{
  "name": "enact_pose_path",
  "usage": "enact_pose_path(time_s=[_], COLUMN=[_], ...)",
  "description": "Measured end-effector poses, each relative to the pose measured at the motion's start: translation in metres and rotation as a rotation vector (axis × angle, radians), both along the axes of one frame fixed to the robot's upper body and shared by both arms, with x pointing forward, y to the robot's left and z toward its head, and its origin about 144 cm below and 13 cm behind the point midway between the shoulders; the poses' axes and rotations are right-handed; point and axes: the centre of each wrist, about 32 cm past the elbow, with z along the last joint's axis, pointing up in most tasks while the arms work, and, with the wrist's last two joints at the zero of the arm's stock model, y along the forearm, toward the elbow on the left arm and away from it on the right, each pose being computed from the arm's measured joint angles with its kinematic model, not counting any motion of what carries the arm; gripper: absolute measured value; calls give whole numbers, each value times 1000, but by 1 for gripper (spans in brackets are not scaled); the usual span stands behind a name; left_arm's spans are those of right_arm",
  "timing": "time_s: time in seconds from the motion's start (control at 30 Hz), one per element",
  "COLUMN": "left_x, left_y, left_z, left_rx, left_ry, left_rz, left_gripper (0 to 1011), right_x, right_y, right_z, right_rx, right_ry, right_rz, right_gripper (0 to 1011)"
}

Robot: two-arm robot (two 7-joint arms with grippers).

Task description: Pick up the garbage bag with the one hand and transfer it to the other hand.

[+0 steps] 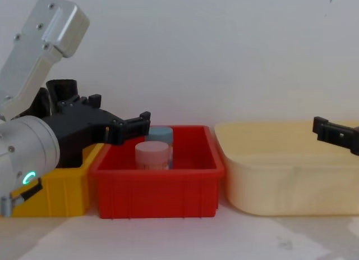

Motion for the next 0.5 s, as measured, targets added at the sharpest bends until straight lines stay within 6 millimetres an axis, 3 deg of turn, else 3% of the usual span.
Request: enact_pose_path(time_s=[0.5], left_x=[0], left_y=[0], left_z=[0], left_rx=[0], left_ry=[0], left_rz=[0], left_gripper=[1001], right_x=[0], right_y=[0], right_z=[0], right_rx=[0], right_ry=[0], right_rz=[0], right_gripper=[1000])
